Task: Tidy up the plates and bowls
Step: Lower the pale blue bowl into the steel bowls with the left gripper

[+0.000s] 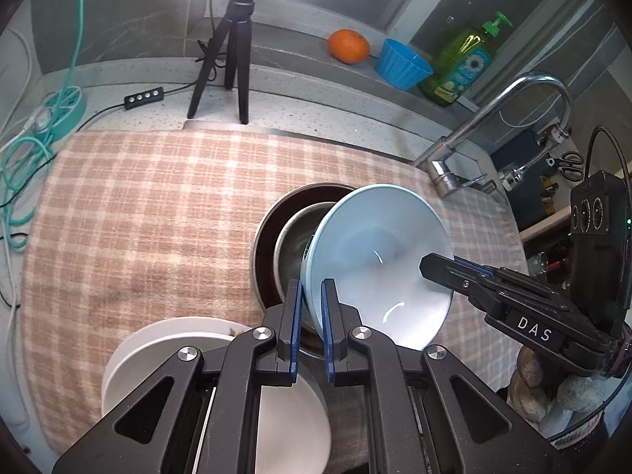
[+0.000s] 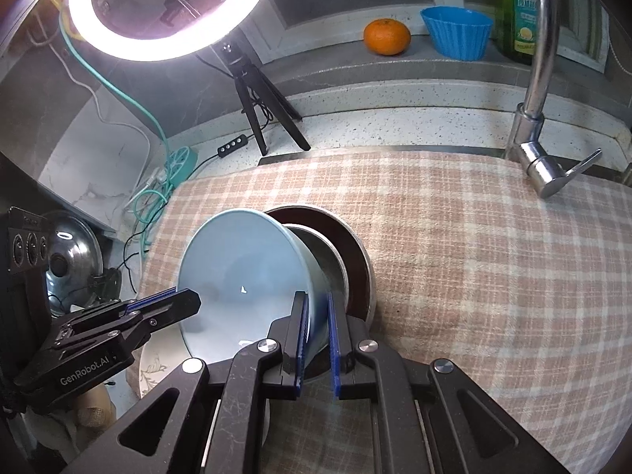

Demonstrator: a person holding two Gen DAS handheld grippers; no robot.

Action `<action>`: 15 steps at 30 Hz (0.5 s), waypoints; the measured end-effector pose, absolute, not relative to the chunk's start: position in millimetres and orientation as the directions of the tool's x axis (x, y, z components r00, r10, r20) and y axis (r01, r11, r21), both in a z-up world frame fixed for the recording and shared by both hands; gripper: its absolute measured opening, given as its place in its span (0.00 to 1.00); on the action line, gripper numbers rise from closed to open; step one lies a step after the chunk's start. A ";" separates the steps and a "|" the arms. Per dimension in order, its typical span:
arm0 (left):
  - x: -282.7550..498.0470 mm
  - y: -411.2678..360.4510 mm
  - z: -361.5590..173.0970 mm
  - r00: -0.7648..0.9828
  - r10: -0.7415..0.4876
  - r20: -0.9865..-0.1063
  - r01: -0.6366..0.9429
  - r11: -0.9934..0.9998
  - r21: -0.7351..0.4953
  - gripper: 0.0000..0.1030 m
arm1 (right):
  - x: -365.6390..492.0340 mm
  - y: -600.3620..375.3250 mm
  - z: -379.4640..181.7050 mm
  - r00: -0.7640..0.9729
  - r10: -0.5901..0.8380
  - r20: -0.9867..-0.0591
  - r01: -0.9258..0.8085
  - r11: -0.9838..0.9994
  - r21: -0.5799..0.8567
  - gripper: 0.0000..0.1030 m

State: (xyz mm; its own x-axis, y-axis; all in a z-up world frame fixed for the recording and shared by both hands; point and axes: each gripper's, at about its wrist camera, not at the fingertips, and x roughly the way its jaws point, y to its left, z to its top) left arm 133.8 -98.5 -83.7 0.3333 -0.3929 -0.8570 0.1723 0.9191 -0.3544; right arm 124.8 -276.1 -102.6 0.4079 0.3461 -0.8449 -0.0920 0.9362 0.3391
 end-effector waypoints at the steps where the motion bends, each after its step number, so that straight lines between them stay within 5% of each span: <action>1: 135.3 -97.4 -85.6 0.329 -0.393 -0.859 0.169 0.919 -0.355 0.08 | 126.9 -275.9 -105.2 0.403 0.349 -0.846 -0.090 0.935 0.343 0.09; 15: 147.5 -96.9 -101.4 0.304 -0.366 -0.879 0.154 0.930 -0.334 0.08 | 141.6 -269.7 -127.3 0.361 0.327 -0.873 -0.084 0.944 0.319 0.09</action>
